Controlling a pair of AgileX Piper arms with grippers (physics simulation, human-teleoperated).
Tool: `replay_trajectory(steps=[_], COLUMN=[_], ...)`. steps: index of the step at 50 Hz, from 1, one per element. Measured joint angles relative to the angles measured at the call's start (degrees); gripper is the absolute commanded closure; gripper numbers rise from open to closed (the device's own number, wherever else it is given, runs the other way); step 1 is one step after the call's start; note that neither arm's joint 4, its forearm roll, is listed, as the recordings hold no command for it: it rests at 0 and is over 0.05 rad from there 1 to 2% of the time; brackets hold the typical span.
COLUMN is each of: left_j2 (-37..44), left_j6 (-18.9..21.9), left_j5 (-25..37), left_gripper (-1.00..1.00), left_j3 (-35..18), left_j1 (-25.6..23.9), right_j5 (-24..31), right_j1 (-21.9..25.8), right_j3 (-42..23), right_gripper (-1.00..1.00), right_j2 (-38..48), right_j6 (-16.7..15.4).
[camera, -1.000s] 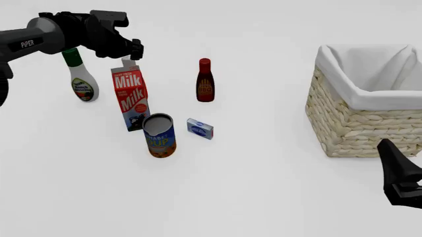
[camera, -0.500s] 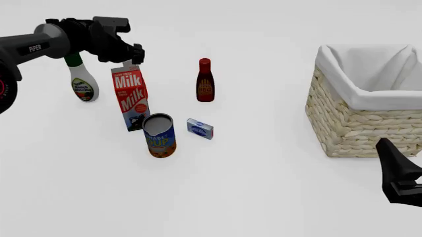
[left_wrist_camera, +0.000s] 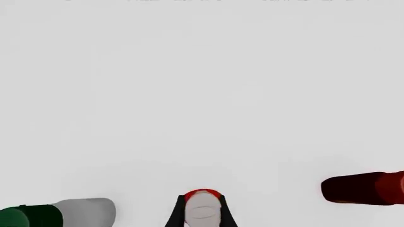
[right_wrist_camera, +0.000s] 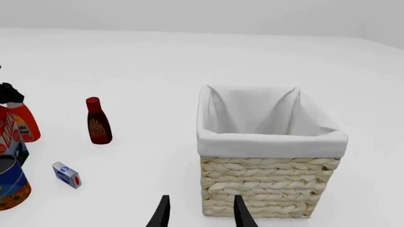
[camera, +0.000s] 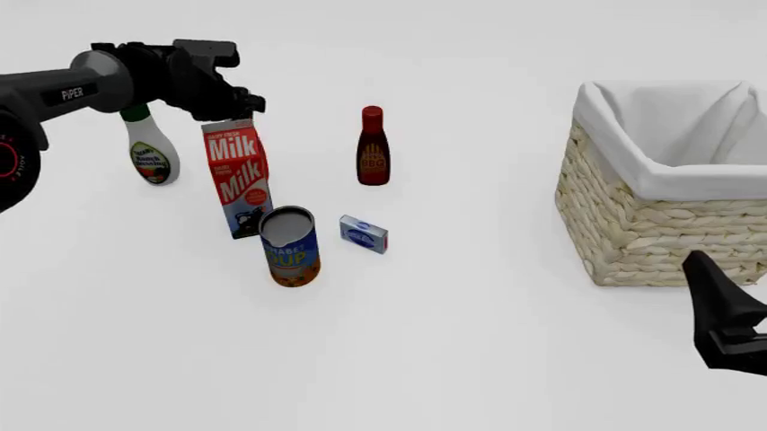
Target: Pick the ketchup and place it in the basket.
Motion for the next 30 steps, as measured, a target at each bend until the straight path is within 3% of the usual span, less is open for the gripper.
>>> replay_trajectory(steps=[30], left_j2=[-5.1], left_j6=[1.5], left_j5=[1.4], left_gripper=[1.0], left_j3=[-0.9], left_j1=[0.6], right_j5=[-0.1], right_j1=[0.2], right_j3=[0.0], right_gripper=[-1.0], right_j2=[-0.1], right_j6=[-0.1])
